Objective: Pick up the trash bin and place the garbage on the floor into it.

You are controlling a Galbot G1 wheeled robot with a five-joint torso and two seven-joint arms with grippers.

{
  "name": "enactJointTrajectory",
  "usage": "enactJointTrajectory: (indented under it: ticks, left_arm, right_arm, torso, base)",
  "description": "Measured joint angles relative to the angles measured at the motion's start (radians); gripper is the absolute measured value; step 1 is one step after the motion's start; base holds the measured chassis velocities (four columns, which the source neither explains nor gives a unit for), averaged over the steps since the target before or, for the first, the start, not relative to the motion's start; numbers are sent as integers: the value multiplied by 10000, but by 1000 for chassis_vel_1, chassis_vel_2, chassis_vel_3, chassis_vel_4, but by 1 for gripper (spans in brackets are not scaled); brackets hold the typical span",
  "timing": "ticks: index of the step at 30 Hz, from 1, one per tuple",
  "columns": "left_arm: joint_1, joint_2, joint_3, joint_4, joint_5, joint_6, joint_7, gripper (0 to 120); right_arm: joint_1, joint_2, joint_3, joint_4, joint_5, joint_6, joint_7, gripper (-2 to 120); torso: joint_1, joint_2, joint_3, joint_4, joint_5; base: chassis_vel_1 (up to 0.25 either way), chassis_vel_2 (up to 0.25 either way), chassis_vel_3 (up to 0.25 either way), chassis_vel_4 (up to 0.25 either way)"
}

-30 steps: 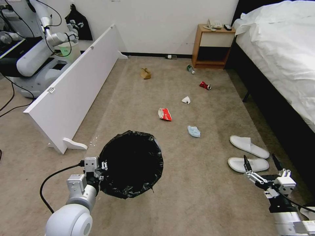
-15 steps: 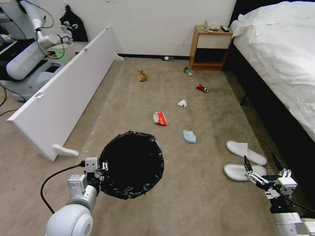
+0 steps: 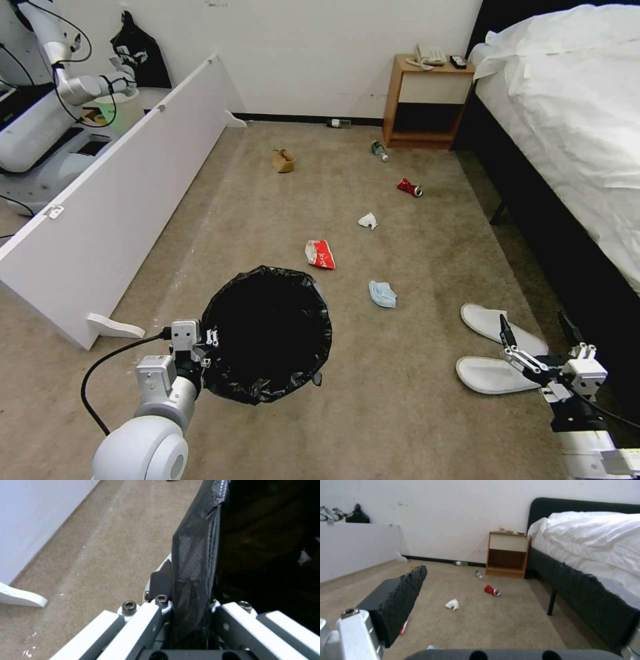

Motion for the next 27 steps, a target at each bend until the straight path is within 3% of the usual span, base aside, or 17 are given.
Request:
enactJointTrajectory:
  ticks: [27]
  left_arm:
    - [-16, -35, 42, 120, 24, -162, -56, 2]
  right_arm:
    - [26, 27, -19, -136, -16, 141, -51, 100]
  torso:
    - [0, 0, 2, 0, 1]
  base:
    - [0, 0, 0, 0]
